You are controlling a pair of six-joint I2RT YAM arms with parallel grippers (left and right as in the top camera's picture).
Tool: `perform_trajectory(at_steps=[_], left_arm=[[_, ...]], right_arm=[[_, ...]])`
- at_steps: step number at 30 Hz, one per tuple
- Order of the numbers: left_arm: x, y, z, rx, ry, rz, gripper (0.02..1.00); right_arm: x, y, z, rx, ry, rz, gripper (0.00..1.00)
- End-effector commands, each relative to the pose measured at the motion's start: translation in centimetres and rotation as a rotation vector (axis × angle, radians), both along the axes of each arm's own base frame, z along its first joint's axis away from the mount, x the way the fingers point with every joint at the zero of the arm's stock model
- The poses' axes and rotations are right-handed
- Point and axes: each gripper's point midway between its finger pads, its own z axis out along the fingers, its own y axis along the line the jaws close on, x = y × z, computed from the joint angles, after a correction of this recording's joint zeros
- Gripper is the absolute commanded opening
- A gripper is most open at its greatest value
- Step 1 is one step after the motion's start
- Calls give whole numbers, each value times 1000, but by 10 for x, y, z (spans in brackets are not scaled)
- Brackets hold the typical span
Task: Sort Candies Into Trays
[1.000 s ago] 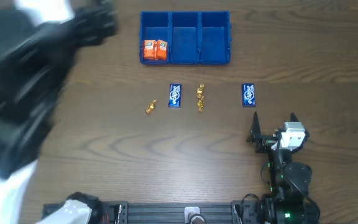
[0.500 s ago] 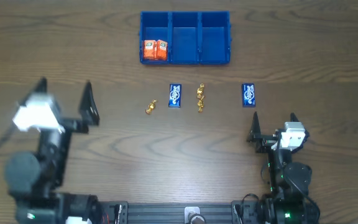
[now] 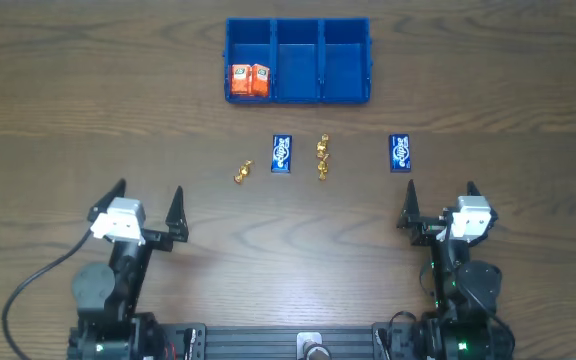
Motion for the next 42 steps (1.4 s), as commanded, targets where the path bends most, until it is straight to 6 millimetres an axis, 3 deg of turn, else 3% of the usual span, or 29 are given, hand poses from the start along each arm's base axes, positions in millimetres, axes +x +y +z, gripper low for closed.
perform_trajectory(at_steps=[1, 22, 26, 30, 32, 33, 37, 39, 42], left_arm=[[-3, -6, -15, -6, 52, -41, 998], [-3, -6, -15, -6, 50, -40, 998], [-3, -6, -15, -6, 50, -40, 998], [-3, -6, -15, -6, 50, -40, 998], [-3, -6, -15, -6, 50, -40, 998], [-3, -6, -15, -6, 50, -40, 998], [-3, -6, -15, -6, 50, -40, 998], [-3, -6, -15, -6, 50, -40, 998], [-3, -6, -15, -6, 50, -40, 998]], right_arm=[[0, 1, -1, -11, 0, 6, 1000], [0, 1, -1, -11, 0, 6, 1000], [0, 9, -3, 0, 8, 54, 1000], [4, 7, 10, 31, 42, 42, 1000], [10, 8, 25, 60, 120, 40, 1000], [20, 16, 52, 76, 266, 77, 1000], [51, 20, 88, 86, 506, 86, 1000], [68, 20, 92, 88, 638, 80, 998], [90, 19, 81, 63, 831, 76, 1000]])
